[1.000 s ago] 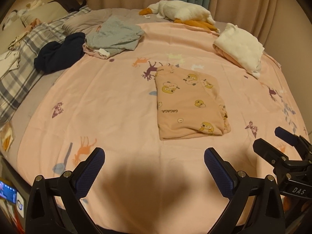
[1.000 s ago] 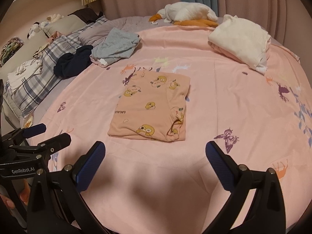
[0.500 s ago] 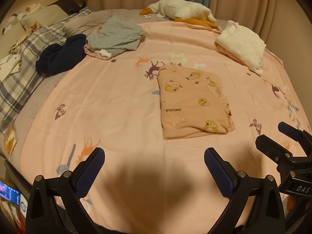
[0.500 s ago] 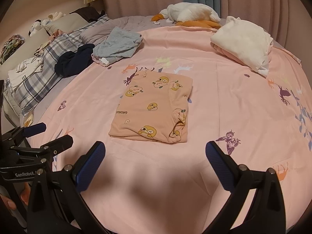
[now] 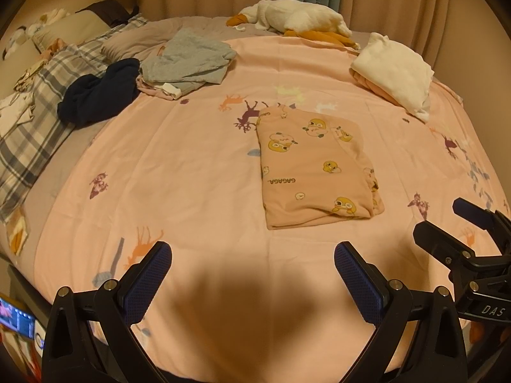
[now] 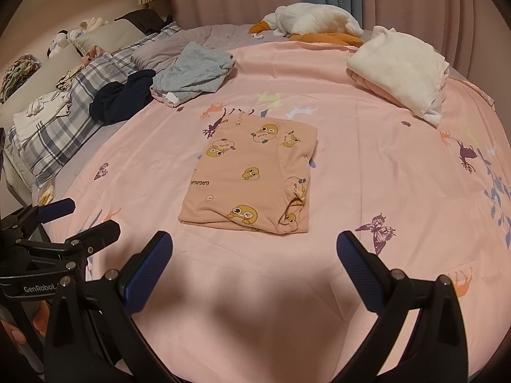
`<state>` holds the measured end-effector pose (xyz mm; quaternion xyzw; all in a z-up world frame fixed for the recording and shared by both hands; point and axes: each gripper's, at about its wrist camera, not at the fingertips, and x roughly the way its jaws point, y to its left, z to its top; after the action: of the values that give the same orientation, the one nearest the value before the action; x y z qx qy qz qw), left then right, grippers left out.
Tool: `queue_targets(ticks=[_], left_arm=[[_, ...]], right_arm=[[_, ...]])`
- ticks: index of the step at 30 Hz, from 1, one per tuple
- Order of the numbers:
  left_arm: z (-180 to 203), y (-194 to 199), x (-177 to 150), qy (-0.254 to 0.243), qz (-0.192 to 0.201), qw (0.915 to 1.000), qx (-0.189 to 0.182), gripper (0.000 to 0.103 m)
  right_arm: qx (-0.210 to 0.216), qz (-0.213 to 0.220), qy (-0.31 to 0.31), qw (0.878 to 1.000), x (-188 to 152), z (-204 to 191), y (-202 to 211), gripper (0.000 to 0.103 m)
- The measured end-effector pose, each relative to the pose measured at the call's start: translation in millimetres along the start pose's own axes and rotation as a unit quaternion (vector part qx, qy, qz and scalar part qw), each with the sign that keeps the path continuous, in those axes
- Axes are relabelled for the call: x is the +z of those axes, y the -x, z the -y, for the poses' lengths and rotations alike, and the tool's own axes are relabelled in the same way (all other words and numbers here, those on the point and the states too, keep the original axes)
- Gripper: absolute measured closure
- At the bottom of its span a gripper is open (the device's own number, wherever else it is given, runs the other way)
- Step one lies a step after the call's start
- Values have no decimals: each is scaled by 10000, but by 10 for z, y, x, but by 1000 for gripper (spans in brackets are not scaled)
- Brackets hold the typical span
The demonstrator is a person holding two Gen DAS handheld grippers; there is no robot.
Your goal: Fold small clothes
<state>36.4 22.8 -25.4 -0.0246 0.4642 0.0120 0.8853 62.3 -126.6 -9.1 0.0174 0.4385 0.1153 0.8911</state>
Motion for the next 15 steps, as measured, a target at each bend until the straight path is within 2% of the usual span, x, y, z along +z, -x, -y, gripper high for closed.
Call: queue_targets(ticks=[15], left_arm=[[-1,-10,0,-8,-12,10000,3,2]], right_arm=[[2,-39,4,10000,-16,-12,-35,0]])
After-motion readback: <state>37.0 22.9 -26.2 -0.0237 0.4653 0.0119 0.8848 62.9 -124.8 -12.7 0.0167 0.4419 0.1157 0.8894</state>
